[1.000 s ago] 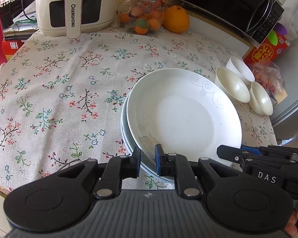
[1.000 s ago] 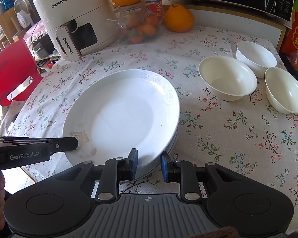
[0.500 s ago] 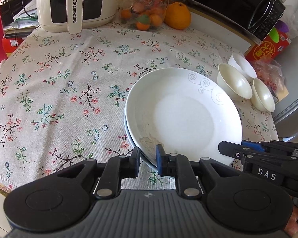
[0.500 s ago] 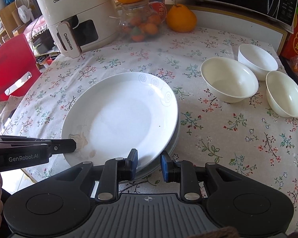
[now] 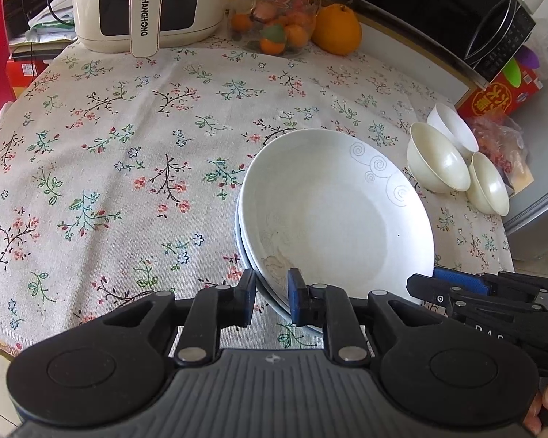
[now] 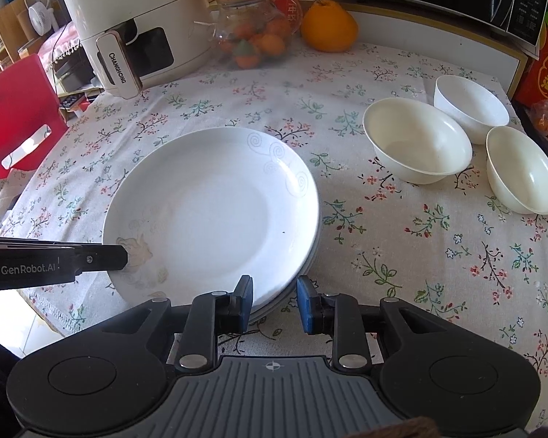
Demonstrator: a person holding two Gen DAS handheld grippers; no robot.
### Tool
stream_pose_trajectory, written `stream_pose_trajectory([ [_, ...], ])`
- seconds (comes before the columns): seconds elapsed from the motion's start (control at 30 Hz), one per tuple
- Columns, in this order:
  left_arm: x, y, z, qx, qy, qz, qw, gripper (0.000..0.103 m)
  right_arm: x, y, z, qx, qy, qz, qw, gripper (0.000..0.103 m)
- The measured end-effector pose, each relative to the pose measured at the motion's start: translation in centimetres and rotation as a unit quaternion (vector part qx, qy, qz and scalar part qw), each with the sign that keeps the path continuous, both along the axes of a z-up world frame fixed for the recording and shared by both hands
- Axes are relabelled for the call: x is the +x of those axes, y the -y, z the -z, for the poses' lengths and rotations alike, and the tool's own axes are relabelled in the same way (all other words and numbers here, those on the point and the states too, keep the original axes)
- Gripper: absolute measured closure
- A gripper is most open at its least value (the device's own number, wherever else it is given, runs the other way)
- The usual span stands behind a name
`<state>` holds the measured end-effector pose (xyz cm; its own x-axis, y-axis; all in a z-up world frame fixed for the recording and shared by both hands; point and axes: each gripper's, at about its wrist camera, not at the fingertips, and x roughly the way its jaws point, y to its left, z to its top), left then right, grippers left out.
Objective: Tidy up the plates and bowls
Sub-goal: 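Open both grippers and pull them back from the plate stack, then move both grippers to the second white plate by the microwave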
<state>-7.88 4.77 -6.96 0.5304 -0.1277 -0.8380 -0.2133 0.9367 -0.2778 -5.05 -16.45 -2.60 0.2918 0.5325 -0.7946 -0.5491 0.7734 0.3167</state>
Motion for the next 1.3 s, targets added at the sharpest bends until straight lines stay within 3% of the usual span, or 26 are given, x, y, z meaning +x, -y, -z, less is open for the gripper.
stream_pose_trajectory([
  [0.2, 1.2, -1.8, -1.6, -0.016, 0.022, -0.044, 0.9987, 0.084, 1.9, 1.9, -1.3, 0.030, 0.016, 0.033, 0.999, 0.070],
  [0.37, 3.7, -0.7, -2.8, -0.022, 0.040, -0.037, 0.9983, 0.075, 4.8, 4.4, -2.4, 0.054, 0.024, 0.088, 0.994, 0.050],
  [0.5, 6.4, 1.4, -3.6, -0.018, 0.048, -0.018, 0.9985, 0.055, 7.3, 6.6, -2.4, 0.065, 0.022, 0.135, 0.988, 0.044],
  [0.57, 7.6, 2.7, -4.0, -0.006, 0.056, -0.012, 0.9983, 0.052, 8.9, 7.8, -2.4, 0.064, 0.028, 0.164, 0.984, 0.040],
  [0.67, 10.1, 4.3, -4.4, -0.003, 0.067, 0.006, 0.9977, 0.037, 11.6, 9.7, -2.4, 0.071, 0.036, 0.206, 0.975, 0.035],
  [0.87, 15.0, 6.8, -4.4, 0.015, 0.095, 0.004, 0.9953, 0.031, 16.6, 13.5, -1.4, 0.093, 0.046, 0.293, 0.950, 0.034],
  [1.1, 20.1, 8.9, -4.0, -0.032, 0.104, 0.011, 0.9940, 0.020, 21.2, 18.0, 1.4, 0.128, 0.008, 0.372, 0.919, 0.034],
  [1.2, 22.2, 10.2, -3.3, -0.057, 0.096, 0.011, 0.9937, 0.020, 22.6, 18.5, 3.1, 0.132, -0.016, 0.385, 0.913, 0.034],
  [1.3, 23.8, 12.3, -2.7, -0.057, 0.089, 0.031, 0.9939, 0.020, 23.7, 17.9, 4.3, 0.141, -0.039, 0.376, 0.915, 0.034],
])
